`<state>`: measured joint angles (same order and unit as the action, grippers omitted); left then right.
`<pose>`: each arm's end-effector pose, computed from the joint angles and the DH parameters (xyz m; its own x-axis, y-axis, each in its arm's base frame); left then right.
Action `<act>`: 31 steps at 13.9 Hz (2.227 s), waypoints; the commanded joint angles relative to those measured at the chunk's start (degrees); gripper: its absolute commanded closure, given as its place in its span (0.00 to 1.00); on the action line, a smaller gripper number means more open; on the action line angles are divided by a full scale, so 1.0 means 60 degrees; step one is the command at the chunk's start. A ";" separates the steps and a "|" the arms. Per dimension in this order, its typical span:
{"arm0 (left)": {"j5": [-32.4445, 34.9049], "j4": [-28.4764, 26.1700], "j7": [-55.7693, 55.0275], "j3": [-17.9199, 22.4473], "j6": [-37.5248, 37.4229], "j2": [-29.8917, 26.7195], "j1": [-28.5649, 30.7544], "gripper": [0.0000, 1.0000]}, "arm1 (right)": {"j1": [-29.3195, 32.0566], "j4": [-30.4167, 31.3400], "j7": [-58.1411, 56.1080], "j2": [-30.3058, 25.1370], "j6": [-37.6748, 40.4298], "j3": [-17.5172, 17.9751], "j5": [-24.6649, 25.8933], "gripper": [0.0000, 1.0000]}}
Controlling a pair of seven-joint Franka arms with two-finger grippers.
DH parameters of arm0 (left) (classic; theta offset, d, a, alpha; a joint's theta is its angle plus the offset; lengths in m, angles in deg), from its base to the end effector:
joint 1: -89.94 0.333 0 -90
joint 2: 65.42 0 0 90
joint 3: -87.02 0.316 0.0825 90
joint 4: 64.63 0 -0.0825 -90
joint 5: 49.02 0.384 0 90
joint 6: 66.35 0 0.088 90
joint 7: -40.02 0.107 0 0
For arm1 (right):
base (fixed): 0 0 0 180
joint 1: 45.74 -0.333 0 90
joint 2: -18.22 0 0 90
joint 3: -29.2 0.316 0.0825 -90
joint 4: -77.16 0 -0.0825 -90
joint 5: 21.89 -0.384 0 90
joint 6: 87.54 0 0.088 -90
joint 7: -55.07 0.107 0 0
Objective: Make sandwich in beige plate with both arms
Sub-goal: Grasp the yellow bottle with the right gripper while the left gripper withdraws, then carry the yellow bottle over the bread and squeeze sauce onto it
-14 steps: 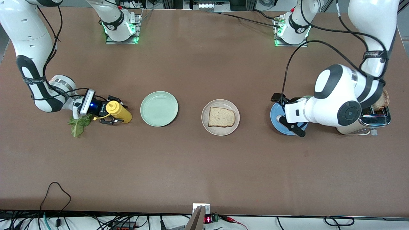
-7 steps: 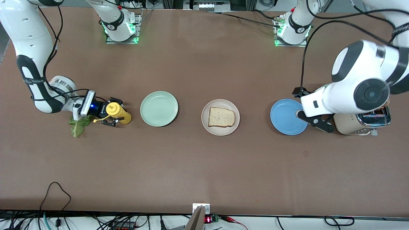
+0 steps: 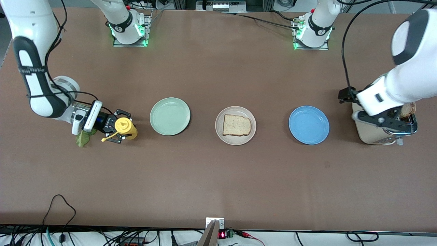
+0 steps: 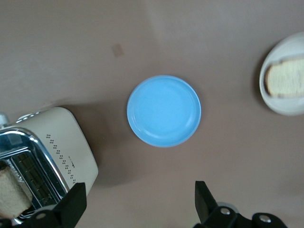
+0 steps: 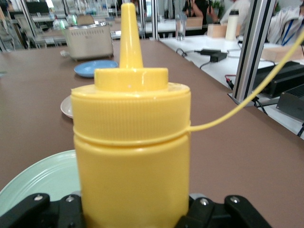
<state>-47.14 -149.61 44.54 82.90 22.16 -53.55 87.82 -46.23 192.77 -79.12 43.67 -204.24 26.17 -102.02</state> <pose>0.6055 -0.0585 0.5431 0.9719 -0.1853 -0.1455 -0.1882 -0.9821 -0.0064 0.5896 0.0298 0.2306 0.1334 0.4468 0.8846 0.9712 -0.2368 -0.0269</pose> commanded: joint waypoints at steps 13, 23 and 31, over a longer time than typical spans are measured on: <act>-0.0124 -0.2316 -0.0767 0.0306 0.1229 -0.2125 -0.0058 0.00 | -0.4295 -0.1967 1.2088 -0.1386 -0.3079 -0.0081 1.1149 0.60; -0.0212 -0.2316 -0.0357 0.0320 0.1111 -0.2110 0.0045 0.00 | -0.6802 -0.2817 1.6078 0.0253 -0.3006 -0.0096 1.6411 0.60; -0.0212 -0.2316 -0.0357 0.0320 0.1111 -0.2110 0.0045 0.00 | -0.7917 -0.4867 1.7413 0.2392 -0.1321 -0.0125 1.8348 0.60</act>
<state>-47.69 -163.54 41.06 84.63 29.49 -65.73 87.91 -92.82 168.43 24.12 54.60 -214.46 26.23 5.93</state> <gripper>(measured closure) 0.000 0.599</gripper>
